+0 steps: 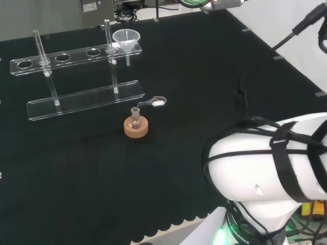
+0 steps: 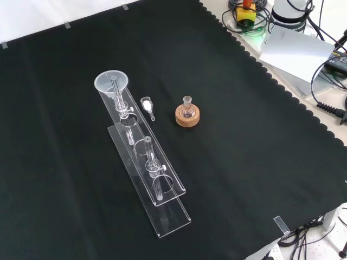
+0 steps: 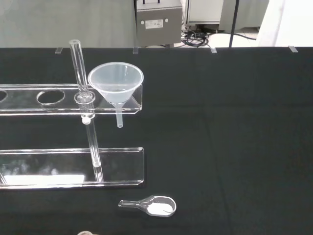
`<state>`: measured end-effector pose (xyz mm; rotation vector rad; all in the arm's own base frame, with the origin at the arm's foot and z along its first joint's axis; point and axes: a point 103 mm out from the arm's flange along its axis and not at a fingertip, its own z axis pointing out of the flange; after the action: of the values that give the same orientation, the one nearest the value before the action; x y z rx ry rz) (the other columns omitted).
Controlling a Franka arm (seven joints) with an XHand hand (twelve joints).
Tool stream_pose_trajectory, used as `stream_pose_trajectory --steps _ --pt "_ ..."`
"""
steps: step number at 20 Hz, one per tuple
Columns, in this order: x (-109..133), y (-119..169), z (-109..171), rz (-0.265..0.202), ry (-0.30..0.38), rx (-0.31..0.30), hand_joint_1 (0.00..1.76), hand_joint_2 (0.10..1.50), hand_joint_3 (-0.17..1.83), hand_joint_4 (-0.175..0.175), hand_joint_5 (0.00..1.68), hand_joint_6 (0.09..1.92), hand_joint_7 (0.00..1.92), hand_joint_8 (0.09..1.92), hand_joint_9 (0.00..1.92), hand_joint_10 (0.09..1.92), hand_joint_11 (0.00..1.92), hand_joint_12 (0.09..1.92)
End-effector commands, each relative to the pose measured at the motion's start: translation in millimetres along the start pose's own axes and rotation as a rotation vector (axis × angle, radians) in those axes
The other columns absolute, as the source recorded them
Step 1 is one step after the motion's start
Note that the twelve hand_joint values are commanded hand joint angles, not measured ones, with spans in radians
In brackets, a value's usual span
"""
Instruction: Pick up the funnel from the transparent funnel stand.
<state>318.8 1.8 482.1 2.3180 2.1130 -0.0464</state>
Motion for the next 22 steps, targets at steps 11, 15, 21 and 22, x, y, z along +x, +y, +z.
stream_pose_trajectory --steps 11,15,21,22 --pt "-13.8 72.3 38.2 0.036 -0.008 0.07 0.0 1.18 0.39 -0.003 0.17 0.09 0.0 0.39 0.14 0.61 0.0 1.38" --pt "-7.3 110.6 57.7 0.007 -0.001 0.098 0.0 1.17 0.37 -0.005 0.17 0.09 0.0 0.37 0.13 0.61 0.0 1.37" --pt "10.2 146.1 72.0 -0.012 -0.021 0.129 0.0 1.16 0.31 -0.009 0.15 0.09 0.01 0.45 0.12 0.67 0.0 1.35" --pt "12.9 149.4 74.9 -0.017 -0.025 0.131 0.0 1.16 0.3 -0.011 0.14 0.09 0.01 0.48 0.12 0.69 0.0 1.35"
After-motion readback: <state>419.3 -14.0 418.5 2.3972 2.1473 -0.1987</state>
